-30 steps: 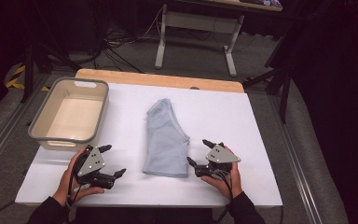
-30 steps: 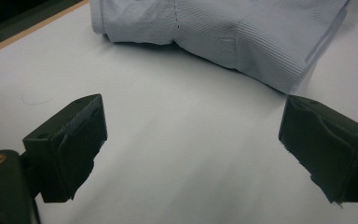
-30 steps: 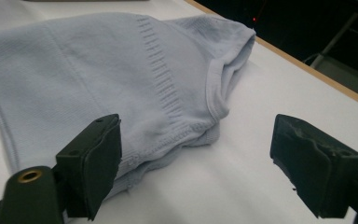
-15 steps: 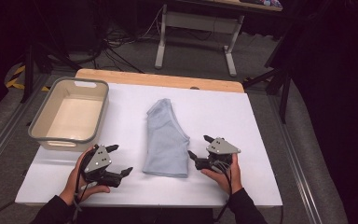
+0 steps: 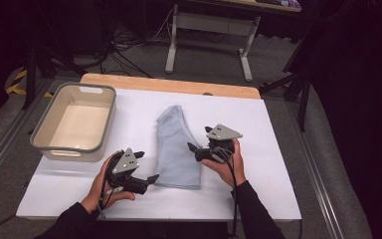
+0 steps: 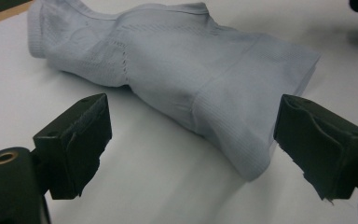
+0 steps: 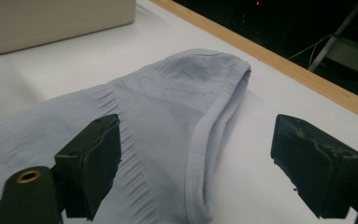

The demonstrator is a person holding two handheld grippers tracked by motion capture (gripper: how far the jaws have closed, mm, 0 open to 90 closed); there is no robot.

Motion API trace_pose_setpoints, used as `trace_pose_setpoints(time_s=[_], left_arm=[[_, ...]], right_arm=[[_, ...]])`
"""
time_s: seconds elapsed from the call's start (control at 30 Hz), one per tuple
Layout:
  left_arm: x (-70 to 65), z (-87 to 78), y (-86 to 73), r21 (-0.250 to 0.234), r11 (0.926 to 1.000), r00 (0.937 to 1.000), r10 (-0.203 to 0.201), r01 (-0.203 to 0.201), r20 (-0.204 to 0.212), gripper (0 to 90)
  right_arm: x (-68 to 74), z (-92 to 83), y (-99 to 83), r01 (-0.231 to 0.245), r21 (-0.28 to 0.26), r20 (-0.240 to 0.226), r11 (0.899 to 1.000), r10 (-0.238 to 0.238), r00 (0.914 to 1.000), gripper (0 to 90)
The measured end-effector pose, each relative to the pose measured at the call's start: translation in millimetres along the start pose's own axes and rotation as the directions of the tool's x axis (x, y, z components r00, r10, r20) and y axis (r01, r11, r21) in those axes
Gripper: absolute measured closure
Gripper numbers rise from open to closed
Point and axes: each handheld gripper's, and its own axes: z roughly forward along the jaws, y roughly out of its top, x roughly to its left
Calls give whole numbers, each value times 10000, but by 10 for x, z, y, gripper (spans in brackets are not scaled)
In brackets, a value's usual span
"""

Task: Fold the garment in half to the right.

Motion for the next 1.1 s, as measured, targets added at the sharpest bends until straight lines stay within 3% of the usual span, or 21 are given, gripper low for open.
trace_pose_setpoints(time_s=[0.2, 0.47, 0.57, 0.67, 0.8, 0.83, 0.9, 1.0, 1.1], left_arm=[[-2, 206, 33, 600, 9982, 9999, -7, 15, -133, 132], [-29, 378, 25, 1215, 9926, 9999, 79, -64, -119, 140], [-35, 428, 21, 1412, 9900, 9999, -54, 35, 136, 150], [-54, 455, 16, 1474, 9890, 9993, -124, 70, 357, 184], [-51, 457, 15, 1573, 9875, 9984, -206, 122, 518, 227], [-44, 458, 8, 1654, 9862, 9982, -175, 77, 578, 248], [-46, 463, -1, 1795, 9837, 9975, -213, 88, 678, 249], [-53, 463, 3, 1876, 9822, 9969, -166, 18, 771, 292], [-59, 461, 5, 1927, 9813, 9960, -156, -17, 882, 361]], right_arm=[[-68, 375, 59, -328, 822, -176, 9961, 344, 9993, 136], [-143, 670, 24, -449, 1606, -342, 9860, 510, 9981, 93], [-180, 749, 7, -559, 1857, -443, 9810, 652, 9969, 61], [-166, 841, -23, -250, 2232, -404, 9745, 348, 9986, 46], [-184, 921, -71, -414, 2451, -616, 9686, 581, 9964, 36], [-214, 948, -98, -694, 2569, -842, 9639, 939, 9920, 37], [-220, 954, -103, -760, 2608, -886, 9624, 1022, 9908, 37], [-282, 994, -145, -1622, 2966, -1417, 9411, 2113, 9671, 81], [-285, 993, -136, -1586, 3038, -1511, 9395, 2119, 9655, 129]])
